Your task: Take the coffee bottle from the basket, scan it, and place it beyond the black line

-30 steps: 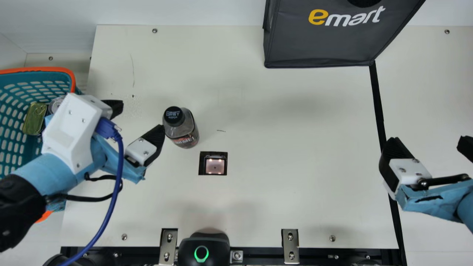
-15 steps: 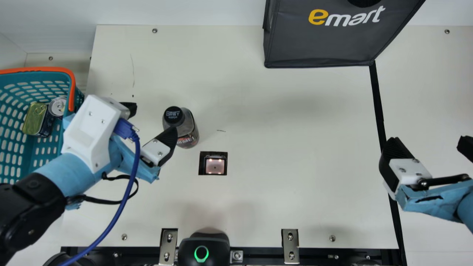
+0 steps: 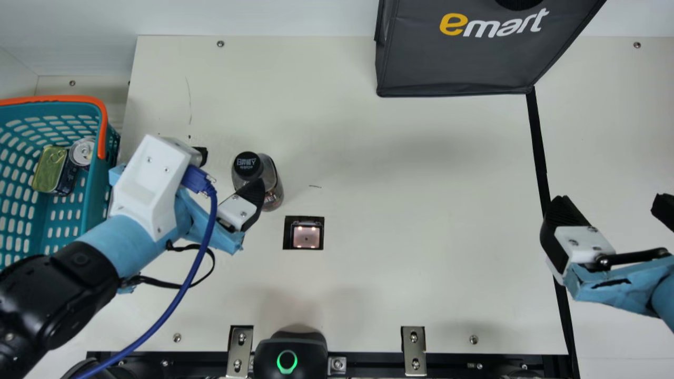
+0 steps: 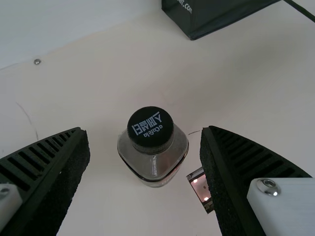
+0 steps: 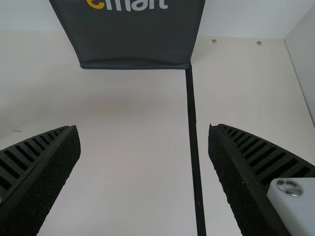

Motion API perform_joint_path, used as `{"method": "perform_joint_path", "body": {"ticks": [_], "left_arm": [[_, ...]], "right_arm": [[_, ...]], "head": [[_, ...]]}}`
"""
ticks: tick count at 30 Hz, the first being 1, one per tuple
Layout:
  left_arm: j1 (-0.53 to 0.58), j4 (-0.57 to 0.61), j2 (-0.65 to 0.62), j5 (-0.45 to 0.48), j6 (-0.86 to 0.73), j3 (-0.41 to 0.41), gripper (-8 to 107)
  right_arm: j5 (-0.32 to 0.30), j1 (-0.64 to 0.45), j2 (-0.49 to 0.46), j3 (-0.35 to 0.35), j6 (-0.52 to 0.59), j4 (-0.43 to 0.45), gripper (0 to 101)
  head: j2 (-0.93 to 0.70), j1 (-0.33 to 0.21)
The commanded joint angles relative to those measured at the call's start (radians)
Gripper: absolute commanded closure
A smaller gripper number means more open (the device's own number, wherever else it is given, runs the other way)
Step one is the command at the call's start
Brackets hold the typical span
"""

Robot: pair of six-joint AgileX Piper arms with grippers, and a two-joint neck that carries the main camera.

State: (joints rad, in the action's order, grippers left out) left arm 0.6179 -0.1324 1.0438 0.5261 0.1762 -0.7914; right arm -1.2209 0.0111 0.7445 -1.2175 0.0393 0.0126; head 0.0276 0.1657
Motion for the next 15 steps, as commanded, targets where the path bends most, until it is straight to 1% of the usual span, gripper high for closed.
{"method": "perform_joint_path", "body": {"ticks": [1, 15], "left_arm": [[0.004, -0.022, 0.004, -0.003, 0.032, 0.001, 9], [0.070, -0.205, 0.052, -0.021, 0.264, 0.002, 9]], "right_arm": [[0.000, 0.000, 0.000, 0.000, 0.000, 0.000, 10], [-0.001, 0.000, 0.000, 0.000, 0.000, 0.000, 10]], "head": [[0.000, -0.027], [0.000, -0.027]]}}
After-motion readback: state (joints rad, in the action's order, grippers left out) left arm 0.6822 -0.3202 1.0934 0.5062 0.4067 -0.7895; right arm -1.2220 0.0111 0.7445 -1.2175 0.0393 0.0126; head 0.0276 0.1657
